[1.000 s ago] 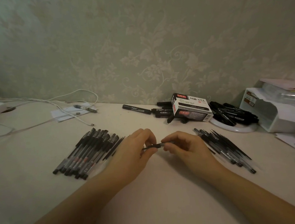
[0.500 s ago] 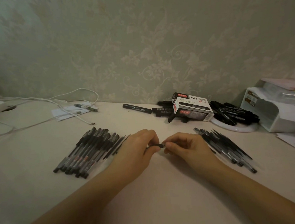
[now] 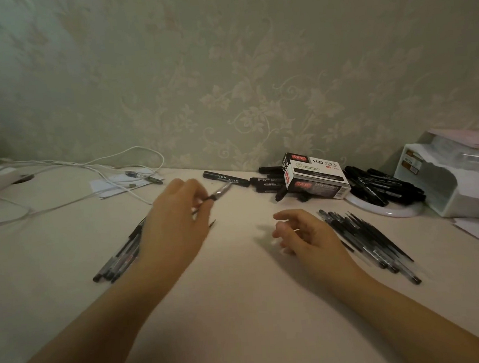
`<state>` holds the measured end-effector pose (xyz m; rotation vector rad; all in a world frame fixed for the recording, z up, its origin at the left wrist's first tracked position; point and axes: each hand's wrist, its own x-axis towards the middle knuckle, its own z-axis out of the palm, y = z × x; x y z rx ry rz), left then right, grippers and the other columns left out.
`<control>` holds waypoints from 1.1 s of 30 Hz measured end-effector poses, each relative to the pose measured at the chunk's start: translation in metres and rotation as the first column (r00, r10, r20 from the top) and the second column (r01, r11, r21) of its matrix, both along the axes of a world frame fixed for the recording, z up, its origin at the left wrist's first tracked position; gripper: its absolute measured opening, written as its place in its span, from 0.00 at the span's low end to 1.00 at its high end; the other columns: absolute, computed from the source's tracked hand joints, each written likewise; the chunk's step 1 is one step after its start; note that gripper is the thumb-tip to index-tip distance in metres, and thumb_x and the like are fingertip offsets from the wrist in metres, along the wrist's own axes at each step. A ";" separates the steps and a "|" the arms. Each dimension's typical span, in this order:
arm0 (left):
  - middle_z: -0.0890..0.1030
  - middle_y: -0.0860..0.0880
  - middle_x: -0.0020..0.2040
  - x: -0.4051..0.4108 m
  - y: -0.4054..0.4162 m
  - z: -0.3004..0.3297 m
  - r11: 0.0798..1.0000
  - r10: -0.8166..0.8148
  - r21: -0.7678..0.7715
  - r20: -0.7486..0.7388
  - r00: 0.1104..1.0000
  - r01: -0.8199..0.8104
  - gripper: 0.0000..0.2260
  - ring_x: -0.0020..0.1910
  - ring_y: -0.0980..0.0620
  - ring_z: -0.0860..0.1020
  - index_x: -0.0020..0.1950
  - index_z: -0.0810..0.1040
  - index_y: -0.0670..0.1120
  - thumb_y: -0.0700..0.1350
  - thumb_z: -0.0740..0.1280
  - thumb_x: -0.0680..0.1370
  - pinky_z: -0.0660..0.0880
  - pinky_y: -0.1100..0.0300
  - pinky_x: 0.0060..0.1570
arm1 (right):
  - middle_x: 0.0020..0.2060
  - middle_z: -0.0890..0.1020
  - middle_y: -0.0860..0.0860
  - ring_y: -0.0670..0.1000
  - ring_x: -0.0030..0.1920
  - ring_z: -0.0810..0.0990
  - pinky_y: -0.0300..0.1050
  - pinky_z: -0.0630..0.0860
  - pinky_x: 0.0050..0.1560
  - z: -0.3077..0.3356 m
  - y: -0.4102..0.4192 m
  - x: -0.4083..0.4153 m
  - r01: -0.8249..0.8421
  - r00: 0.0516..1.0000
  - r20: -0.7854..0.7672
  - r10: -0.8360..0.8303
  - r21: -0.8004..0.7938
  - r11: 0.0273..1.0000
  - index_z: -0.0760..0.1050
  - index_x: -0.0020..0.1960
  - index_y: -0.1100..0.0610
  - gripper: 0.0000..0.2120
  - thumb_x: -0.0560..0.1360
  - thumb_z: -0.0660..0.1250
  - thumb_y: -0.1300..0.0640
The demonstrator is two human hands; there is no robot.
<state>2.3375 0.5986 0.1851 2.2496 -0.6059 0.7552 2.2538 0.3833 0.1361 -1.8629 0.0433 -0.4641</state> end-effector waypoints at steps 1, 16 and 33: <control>0.76 0.53 0.42 0.008 0.009 0.000 0.996 0.093 0.015 -0.071 0.993 -0.092 0.02 0.39 0.54 0.73 0.44 0.76 0.50 0.47 0.68 0.75 0.66 0.62 0.37 | 0.42 0.84 0.47 0.47 0.42 0.82 0.40 0.79 0.44 -0.001 0.000 0.000 0.003 1.000 0.000 -0.003 0.003 1.000 0.79 0.55 0.47 0.06 0.79 0.67 0.54; 0.77 0.47 0.45 0.022 0.035 -0.012 0.927 0.298 0.320 -0.307 0.904 -0.196 0.04 0.44 0.46 0.74 0.45 0.74 0.48 0.45 0.67 0.74 0.73 0.54 0.43 | 0.41 0.85 0.48 0.45 0.44 0.83 0.39 0.79 0.49 0.003 0.003 -0.004 -0.004 1.000 -0.023 0.003 -0.067 0.998 0.81 0.53 0.49 0.05 0.79 0.67 0.55; 0.70 0.57 0.38 -0.012 -0.013 -0.022 0.957 -0.172 0.216 -0.114 0.979 0.193 0.03 0.36 0.61 0.70 0.47 0.73 0.54 0.49 0.67 0.76 0.63 0.66 0.34 | 0.44 0.80 0.48 0.48 0.44 0.78 0.44 0.77 0.46 0.034 -0.042 -0.009 0.337 0.909 0.081 -0.408 -0.719 0.608 0.81 0.48 0.54 0.03 0.77 0.68 0.58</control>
